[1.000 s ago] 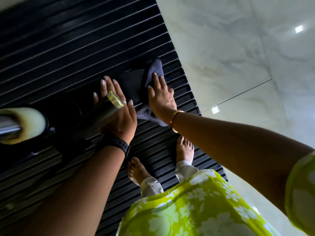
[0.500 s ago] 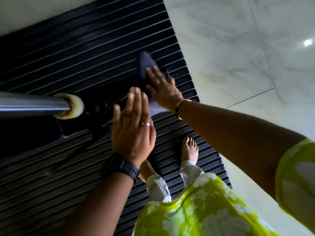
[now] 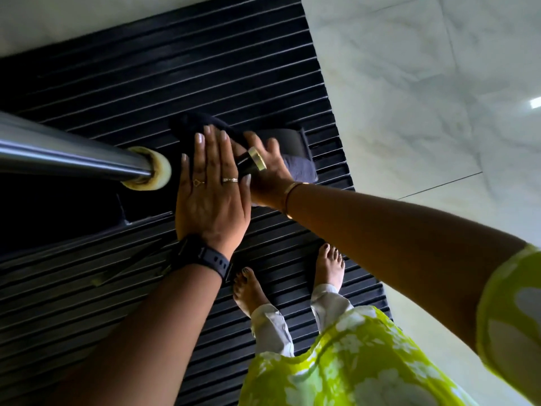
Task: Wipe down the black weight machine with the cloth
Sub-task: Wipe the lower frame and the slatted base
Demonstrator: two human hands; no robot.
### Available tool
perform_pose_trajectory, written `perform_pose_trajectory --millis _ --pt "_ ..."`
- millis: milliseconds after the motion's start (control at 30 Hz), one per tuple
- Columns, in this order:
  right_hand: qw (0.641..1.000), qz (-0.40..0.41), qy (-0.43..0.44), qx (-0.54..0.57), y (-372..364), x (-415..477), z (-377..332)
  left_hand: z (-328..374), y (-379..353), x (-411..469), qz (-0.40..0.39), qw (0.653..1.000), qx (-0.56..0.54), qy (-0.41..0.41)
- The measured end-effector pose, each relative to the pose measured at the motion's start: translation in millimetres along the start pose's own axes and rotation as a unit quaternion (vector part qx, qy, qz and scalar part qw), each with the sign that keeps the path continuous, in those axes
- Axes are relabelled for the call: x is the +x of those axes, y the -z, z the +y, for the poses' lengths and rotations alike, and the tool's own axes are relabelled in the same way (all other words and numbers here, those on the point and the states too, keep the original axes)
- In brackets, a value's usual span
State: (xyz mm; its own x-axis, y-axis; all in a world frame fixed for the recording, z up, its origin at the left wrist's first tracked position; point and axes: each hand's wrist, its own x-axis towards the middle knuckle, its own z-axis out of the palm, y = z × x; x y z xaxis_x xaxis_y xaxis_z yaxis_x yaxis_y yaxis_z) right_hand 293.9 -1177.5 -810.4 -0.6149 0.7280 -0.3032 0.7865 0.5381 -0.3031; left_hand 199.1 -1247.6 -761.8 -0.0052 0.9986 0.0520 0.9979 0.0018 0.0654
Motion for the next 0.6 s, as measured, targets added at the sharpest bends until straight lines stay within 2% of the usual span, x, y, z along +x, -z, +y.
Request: perform_pose_trajectory --millis 67,133,200,300,367,400,433,500,600 --pt "0.997 0.008 -0.062 0.04 -3.0 7.4 14.5 -0.6 -0.9 -0.4 0.006 1.0 -0.012 -0.003" --pt "0.976 0.001 -0.176 0.129 -7.3 9.2 33.0 -0.5 -2.8 -0.6 0.011 1.0 -0.022 -0.002" --pt "0.939 -0.039 -0.277 0.201 -17.1 11.2 59.9 -0.2 -4.3 -1.0 0.013 1.0 -0.026 -0.001" --pt "0.886 -0.112 -0.343 0.292 -20.6 14.1 83.0 -0.3 -6.5 -1.9 0.022 0.999 -0.026 0.001" --pt "0.841 -0.105 -0.407 0.342 -15.0 17.5 80.0 -0.5 -7.9 -1.4 0.028 0.999 -0.024 0.001" --pt "0.83 -0.092 -0.43 0.344 -11.4 19.8 73.5 -0.6 -8.0 -1.3 0.028 0.999 -0.024 0.002" --pt "0.835 -0.074 -0.436 0.327 -6.0 20.6 64.2 -0.7 -7.6 -1.7 0.025 0.999 -0.023 0.002" --pt "0.878 -0.032 -0.4 0.262 2.0 22.0 41.4 -0.8 -6.1 -1.7 0.018 1.0 -0.021 0.003" --pt "0.949 0.03 -0.261 0.176 2.3 14.0 4.4 -1.0 -4.1 -0.2 0.02 1.0 -0.008 -0.003"
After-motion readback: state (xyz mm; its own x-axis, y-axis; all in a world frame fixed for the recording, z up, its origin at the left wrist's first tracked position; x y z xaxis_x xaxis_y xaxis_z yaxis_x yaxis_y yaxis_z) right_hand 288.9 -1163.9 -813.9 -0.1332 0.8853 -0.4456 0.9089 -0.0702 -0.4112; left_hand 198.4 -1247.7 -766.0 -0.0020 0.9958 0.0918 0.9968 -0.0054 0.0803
